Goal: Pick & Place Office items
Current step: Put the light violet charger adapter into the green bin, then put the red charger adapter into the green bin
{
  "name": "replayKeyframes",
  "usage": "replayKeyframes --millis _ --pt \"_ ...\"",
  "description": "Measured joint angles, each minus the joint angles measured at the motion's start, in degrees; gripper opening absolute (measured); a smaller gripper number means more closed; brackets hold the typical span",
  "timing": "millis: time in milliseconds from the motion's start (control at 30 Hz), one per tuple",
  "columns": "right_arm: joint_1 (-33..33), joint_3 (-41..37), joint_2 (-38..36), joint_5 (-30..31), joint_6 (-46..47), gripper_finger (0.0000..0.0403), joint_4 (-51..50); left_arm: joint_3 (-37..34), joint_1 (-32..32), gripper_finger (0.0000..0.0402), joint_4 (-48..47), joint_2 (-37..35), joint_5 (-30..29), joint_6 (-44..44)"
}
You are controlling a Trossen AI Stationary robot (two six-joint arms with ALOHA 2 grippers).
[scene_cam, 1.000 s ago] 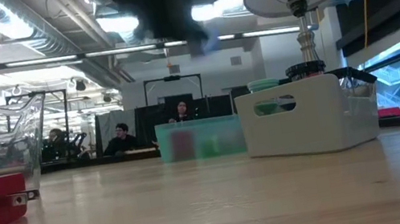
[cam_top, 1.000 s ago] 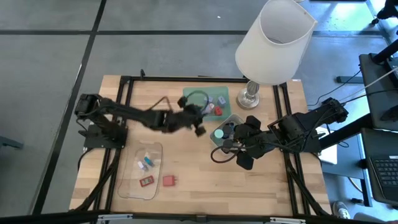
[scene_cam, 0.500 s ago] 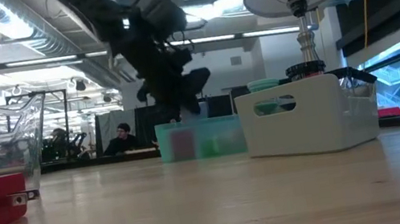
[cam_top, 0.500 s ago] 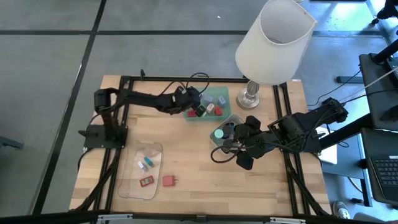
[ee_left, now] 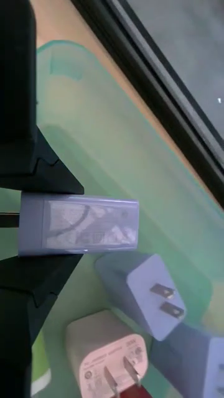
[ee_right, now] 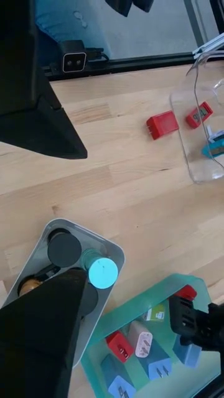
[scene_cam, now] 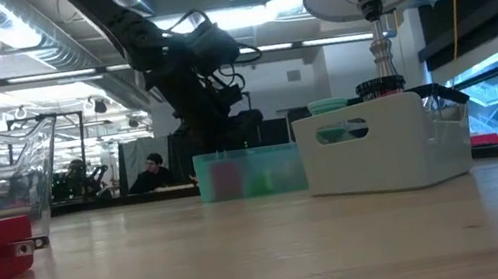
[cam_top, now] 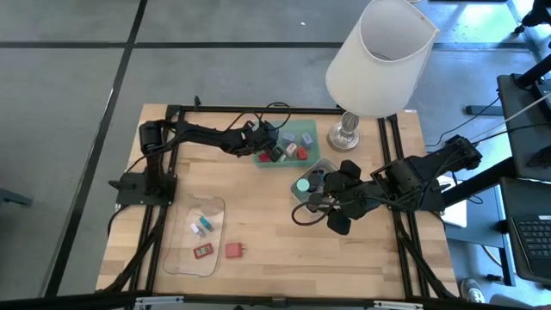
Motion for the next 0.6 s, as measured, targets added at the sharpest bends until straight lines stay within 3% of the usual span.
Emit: replayKeyframes --millis 300,600 --pt "0.01 0.0 0.0 0.0 0.0 0.0311 0.02 -0.02 -0.02 0.014 -0.69 -0.01 2.99 -0.02" --pt "-0.01 0.0 0.0 0.0 0.0 0.0311 0.02 -0.02 0.0 0.0167 -0.36 -0.16 1.92 -2.56"
